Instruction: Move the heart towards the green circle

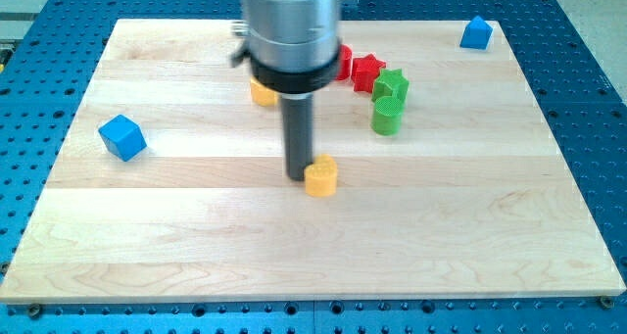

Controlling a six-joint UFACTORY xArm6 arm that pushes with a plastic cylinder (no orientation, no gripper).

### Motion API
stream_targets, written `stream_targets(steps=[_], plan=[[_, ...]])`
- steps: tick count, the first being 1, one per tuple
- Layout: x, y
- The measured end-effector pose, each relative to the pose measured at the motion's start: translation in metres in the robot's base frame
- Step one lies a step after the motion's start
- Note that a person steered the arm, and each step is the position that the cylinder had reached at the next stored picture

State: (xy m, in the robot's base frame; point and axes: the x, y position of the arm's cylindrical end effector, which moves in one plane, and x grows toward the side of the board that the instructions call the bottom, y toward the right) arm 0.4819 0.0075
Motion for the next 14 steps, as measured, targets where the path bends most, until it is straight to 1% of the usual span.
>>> stream_targets(steps=[1,2,4,5,6,9,10,11,13,14], plan=[[0.0,0.055],[0.0,0.061],[0.001,-0.041],[0.031,-0.041],[0.039,0.006],[0.035,0.156],[0.027,0.191],[0.02,0.178],[0.041,0.164],[0.022,0.16]])
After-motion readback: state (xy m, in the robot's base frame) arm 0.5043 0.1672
